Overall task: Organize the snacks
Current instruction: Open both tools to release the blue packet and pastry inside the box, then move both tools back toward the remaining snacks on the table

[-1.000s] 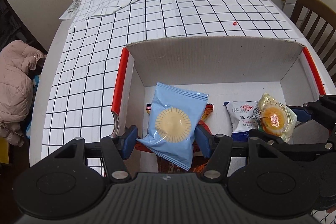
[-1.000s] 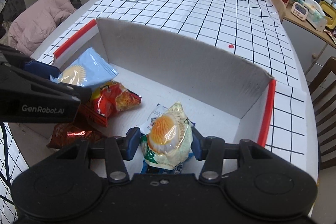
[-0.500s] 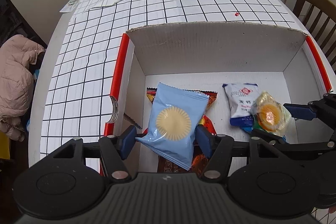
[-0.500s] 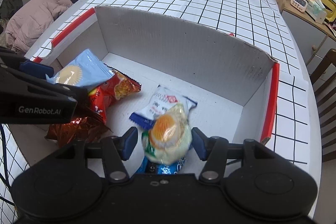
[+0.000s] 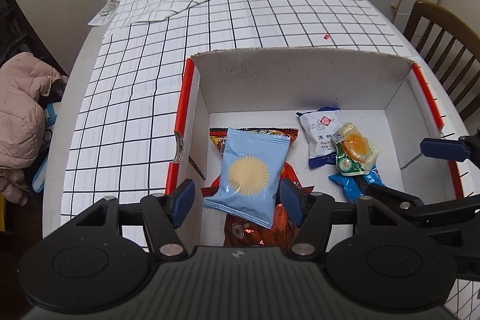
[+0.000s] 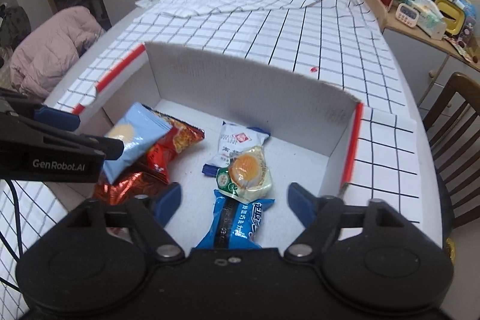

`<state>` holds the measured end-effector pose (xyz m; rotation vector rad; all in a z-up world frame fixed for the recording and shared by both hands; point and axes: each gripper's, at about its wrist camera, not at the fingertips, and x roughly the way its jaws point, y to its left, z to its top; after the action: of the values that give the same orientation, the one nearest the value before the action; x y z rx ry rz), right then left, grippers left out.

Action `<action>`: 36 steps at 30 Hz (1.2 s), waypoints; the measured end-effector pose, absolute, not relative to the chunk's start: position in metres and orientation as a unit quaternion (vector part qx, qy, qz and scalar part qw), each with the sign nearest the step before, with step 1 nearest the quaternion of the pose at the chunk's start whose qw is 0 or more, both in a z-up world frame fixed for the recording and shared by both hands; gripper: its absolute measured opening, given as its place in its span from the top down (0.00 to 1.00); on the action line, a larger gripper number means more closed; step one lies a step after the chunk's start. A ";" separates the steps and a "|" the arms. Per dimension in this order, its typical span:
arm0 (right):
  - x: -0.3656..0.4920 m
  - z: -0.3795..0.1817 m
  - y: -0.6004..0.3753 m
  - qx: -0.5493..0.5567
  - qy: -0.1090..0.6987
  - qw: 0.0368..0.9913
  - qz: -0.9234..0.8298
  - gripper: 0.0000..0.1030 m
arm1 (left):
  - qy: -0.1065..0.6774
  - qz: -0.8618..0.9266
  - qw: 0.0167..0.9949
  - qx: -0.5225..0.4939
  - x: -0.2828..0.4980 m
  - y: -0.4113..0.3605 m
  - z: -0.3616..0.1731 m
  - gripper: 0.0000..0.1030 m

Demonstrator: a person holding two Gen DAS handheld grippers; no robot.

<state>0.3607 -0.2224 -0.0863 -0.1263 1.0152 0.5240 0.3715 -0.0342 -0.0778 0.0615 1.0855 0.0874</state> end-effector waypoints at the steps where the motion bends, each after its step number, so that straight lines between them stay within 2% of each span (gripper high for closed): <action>1: 0.358 -0.082 -0.224 -0.056 0.477 0.842 0.246 0.21 | 0.513 0.039 0.857 0.030 0.368 -0.034 -0.075 0.40; 15: 0.311 -0.030 -0.241 -0.014 0.444 0.862 0.243 0.19 | 0.471 0.009 0.882 0.006 0.311 -0.021 -0.030 0.40; 18: 0.295 -0.018 -0.242 -0.009 0.431 0.868 0.248 0.09 | 0.466 0.004 0.885 -0.003 0.297 -0.017 -0.023 0.40; 21: 0.281 -0.008 -0.243 -0.005 0.420 0.871 0.254 0.09 | 0.460 -0.002 0.888 -0.010 0.283 -0.014 -0.017 0.39; 24: 0.267 -0.001 -0.242 0.003 0.414 0.872 0.260 0.09 | 0.452 -0.011 0.892 -0.016 0.269 -0.010 -0.011 0.30; 36: 0.215 0.013 -0.241 0.014 0.398 0.876 0.272 0.07 | 0.432 -0.047 0.900 -0.023 0.218 -0.002 -0.002 0.25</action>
<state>0.2151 -0.2407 0.0128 0.0301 0.8310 0.5671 0.2184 -0.0022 -0.0023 -0.0469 0.8943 -0.0969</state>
